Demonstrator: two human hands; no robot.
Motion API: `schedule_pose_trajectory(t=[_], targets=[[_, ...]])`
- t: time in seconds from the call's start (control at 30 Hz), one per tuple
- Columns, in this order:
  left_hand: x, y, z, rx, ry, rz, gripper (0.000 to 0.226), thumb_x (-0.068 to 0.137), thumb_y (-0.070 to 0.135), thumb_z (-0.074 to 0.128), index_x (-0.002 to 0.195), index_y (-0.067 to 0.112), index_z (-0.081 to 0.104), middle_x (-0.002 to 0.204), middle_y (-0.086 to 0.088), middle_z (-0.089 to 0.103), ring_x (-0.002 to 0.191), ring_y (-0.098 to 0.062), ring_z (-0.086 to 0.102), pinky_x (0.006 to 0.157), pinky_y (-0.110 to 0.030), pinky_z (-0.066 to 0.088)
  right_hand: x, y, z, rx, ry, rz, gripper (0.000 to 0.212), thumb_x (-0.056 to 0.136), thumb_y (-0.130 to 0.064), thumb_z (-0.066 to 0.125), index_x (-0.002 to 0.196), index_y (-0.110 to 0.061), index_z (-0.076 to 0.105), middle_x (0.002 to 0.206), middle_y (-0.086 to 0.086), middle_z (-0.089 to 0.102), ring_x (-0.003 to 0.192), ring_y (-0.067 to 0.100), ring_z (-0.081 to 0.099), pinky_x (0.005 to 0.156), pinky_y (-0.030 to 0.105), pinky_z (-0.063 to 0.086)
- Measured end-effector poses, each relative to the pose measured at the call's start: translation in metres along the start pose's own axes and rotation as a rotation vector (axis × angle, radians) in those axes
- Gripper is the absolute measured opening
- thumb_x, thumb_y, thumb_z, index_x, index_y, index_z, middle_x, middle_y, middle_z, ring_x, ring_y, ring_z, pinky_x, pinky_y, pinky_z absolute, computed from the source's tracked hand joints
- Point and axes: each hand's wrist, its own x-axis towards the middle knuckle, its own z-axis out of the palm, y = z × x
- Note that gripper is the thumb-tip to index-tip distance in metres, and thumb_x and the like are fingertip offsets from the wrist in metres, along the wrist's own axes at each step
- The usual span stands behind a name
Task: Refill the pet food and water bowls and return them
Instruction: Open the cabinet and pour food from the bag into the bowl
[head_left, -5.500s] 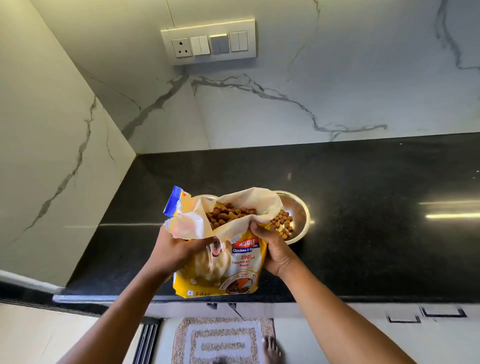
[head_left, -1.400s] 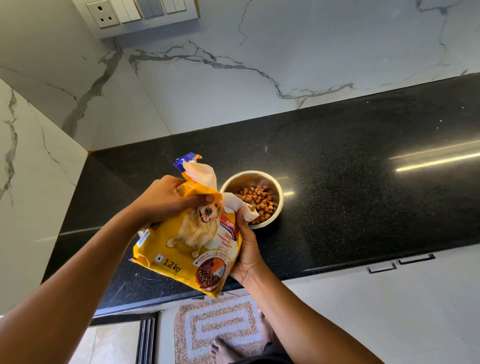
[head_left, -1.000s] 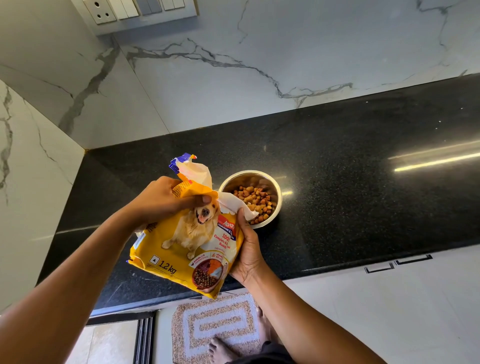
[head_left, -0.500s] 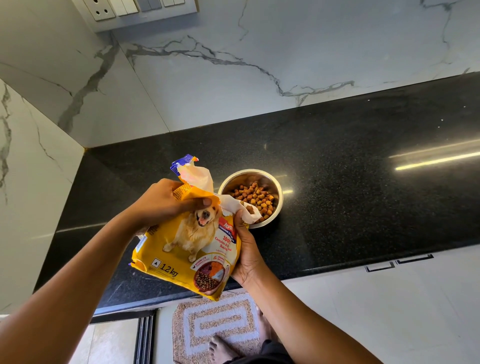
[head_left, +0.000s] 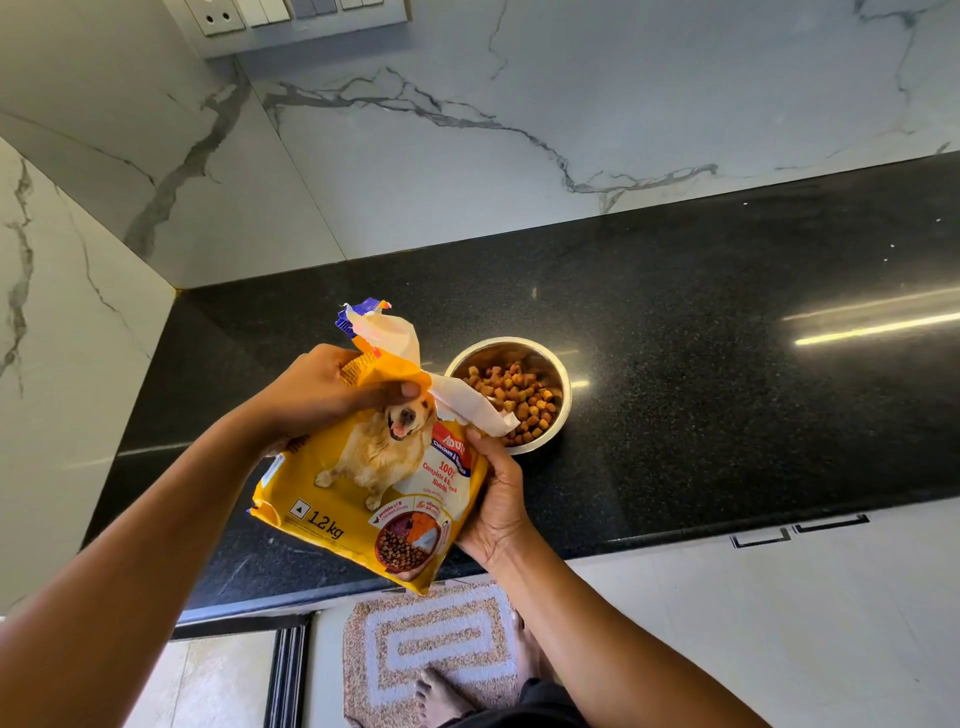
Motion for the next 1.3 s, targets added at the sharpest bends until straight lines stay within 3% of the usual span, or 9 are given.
schedule_pose_trajectory(t=[0.53, 0.63, 0.77, 0.9, 0.97, 1.1, 1.3], targets=[[-0.001, -0.008, 0.003, 0.001, 0.016, -0.002, 0.053, 0.071, 0.059, 0.081, 0.105, 0.019, 0.075, 0.092, -0.001, 0.081, 0.083, -0.021, 0.080, 0.084, -0.049, 0.064, -0.005, 0.006, 0.002, -0.036, -0.009, 0.052, 0.063, 0.088, -0.055, 0.075, 0.136, -0.014, 0.071, 0.136, 0.018, 0.069, 0.122, 0.035, 0.068, 0.102, 0.053, 0.057], [-0.001, -0.010, 0.003, -0.006, 0.023, -0.004, 0.053, 0.071, 0.058, 0.080, 0.107, 0.019, 0.075, 0.094, -0.002, 0.081, 0.084, -0.022, 0.080, 0.083, -0.048, 0.064, -0.004, 0.006, 0.001, -0.055, 0.010, 0.050, 0.061, 0.089, -0.055, 0.071, 0.135, -0.014, 0.071, 0.137, 0.019, 0.068, 0.124, 0.036, 0.066, 0.109, 0.057, 0.050], [-0.002, -0.011, 0.004, -0.017, 0.019, 0.003, 0.053, 0.069, 0.058, 0.078, 0.107, 0.021, 0.074, 0.093, 0.001, 0.081, 0.083, -0.019, 0.080, 0.080, -0.044, 0.064, -0.003, 0.006, 0.000, -0.070, 0.023, 0.034, 0.063, 0.088, -0.056, 0.070, 0.135, -0.013, 0.071, 0.139, 0.021, 0.064, 0.127, 0.039, 0.061, 0.122, 0.066, 0.028], [-0.003, -0.010, 0.004, -0.029, 0.008, -0.005, 0.057, 0.064, 0.061, 0.077, 0.106, 0.024, 0.073, 0.091, 0.004, 0.081, 0.084, -0.018, 0.079, 0.077, -0.039, 0.064, -0.005, 0.005, 0.001, -0.090, 0.031, 0.012, 0.071, 0.087, -0.058, 0.072, 0.140, -0.013, 0.066, 0.142, 0.023, 0.062, 0.130, 0.041, 0.057, 0.121, 0.067, 0.028], [-0.003, -0.010, 0.005, -0.028, 0.005, -0.007, 0.056, 0.063, 0.061, 0.077, 0.106, 0.025, 0.073, 0.090, 0.006, 0.080, 0.084, -0.018, 0.079, 0.075, -0.038, 0.064, -0.005, 0.006, 0.001, -0.081, 0.058, 0.014, 0.065, 0.092, -0.057, 0.064, 0.139, -0.013, 0.067, 0.141, 0.023, 0.062, 0.129, 0.041, 0.058, 0.120, 0.067, 0.029], [-0.001, -0.009, 0.006, -0.025, 0.011, -0.020, 0.059, 0.062, 0.061, 0.077, 0.106, 0.023, 0.073, 0.091, 0.002, 0.081, 0.084, -0.020, 0.080, 0.080, -0.043, 0.064, -0.006, 0.006, -0.002, -0.082, 0.117, 0.021, 0.060, 0.099, -0.054, 0.051, 0.139, -0.012, 0.066, 0.141, 0.023, 0.062, 0.126, 0.039, 0.061, 0.120, 0.066, 0.031], [-0.001, -0.003, 0.007, 0.000, 0.019, -0.021, 0.061, 0.062, 0.061, 0.076, 0.107, 0.021, 0.073, 0.095, -0.001, 0.080, 0.085, -0.022, 0.079, 0.084, -0.049, 0.064, -0.004, 0.005, -0.003, -0.083, 0.151, 0.047, 0.068, 0.103, -0.052, 0.046, 0.153, -0.006, 0.050, 0.157, 0.031, 0.043, 0.137, 0.046, 0.046, 0.124, 0.070, 0.022]])
